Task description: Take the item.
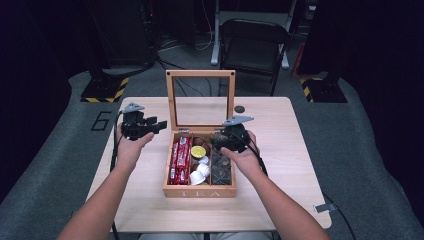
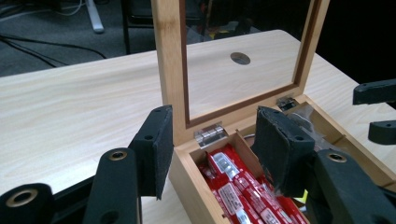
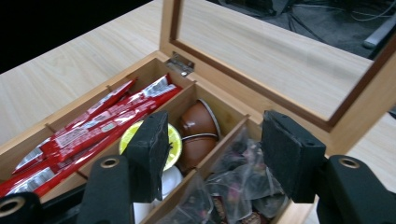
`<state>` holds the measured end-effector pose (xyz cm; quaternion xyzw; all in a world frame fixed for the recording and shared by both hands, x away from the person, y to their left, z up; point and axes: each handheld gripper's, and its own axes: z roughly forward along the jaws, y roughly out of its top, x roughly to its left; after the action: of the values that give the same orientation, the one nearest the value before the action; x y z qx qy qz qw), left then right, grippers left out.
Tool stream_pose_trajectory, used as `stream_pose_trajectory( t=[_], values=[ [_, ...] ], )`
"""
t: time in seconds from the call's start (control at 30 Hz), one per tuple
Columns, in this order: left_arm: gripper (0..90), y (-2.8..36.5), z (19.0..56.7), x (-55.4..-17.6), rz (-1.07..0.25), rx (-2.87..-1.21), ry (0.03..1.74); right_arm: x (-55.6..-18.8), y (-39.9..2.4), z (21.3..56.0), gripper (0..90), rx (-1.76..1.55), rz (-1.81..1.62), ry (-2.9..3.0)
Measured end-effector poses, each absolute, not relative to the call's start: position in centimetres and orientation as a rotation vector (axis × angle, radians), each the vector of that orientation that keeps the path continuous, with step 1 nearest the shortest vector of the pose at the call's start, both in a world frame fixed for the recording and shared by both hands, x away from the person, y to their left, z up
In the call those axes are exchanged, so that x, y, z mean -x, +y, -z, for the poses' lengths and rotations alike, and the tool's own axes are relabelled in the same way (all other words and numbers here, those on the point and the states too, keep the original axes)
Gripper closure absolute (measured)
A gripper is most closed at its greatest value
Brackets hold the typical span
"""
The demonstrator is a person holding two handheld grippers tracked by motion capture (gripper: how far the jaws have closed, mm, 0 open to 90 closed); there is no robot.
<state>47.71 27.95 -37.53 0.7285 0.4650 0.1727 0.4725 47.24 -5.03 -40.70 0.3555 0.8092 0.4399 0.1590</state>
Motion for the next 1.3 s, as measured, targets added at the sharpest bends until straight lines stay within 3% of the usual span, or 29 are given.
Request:
stream_pose_trajectory(
  t=[1.3],
  values=[
    [45.2, 28.5, 37.5, -46.6, -0.423, -1.757, 1.137, -45.3, -0.4, 44.9, 39.6, -0.867, -1.209, 2.489]
  ],
)
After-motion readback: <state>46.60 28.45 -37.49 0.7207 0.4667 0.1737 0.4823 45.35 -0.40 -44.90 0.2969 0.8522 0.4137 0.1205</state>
